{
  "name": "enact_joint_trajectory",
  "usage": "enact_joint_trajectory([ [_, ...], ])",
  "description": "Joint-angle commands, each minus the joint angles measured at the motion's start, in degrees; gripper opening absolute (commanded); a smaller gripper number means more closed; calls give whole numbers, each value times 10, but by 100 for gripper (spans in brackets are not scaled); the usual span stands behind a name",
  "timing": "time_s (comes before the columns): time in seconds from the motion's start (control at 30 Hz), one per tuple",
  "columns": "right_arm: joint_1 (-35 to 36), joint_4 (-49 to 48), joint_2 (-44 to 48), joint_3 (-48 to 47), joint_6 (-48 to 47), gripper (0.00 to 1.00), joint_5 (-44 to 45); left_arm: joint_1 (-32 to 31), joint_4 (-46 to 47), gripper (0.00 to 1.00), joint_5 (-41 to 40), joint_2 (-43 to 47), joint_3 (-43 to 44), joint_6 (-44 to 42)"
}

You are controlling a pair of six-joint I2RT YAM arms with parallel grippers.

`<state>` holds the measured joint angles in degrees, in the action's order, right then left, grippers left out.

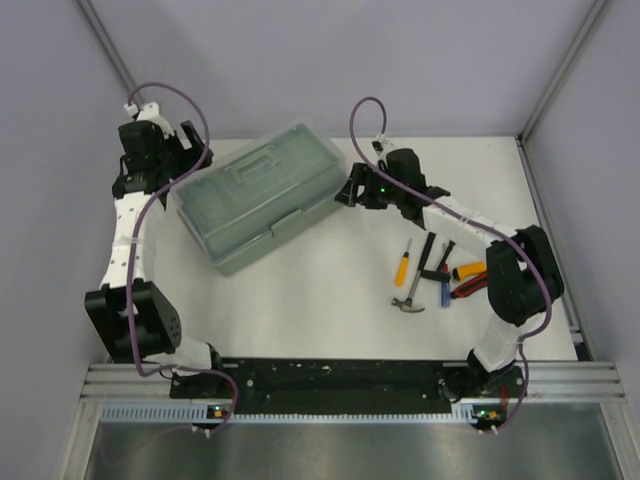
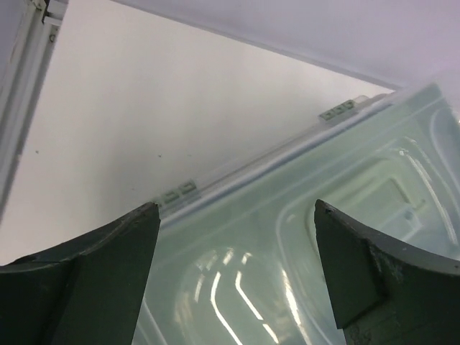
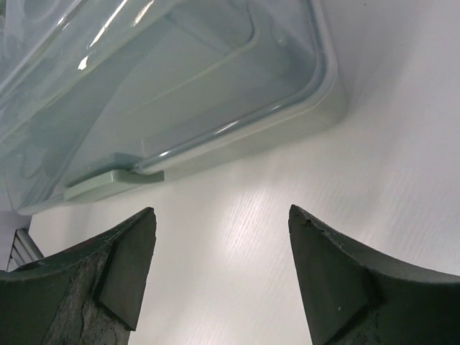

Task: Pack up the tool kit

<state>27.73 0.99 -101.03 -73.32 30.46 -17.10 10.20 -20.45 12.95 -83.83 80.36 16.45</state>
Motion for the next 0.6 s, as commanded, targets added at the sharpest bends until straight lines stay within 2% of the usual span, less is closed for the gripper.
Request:
enact_joint_trajectory([
  [0.0,8,-31,55,33,-16,74,-6,5,-45,92,28,-78,66,-124],
  [0.1,15,-28,70,45,-32,74,-12,5,-73,91,146,-131,91,-186],
  [0.3,17,-16,97,61,-51,74,1,4,-54,87,325,-140,65,-180],
  [0.47,19,-23,86,56,-37,75,-9,4,-8,79,341,-124,-1,-86],
  [0.57,19,-25,66,37,-32,75,-21,2,29,75,330,-115,-51,18],
])
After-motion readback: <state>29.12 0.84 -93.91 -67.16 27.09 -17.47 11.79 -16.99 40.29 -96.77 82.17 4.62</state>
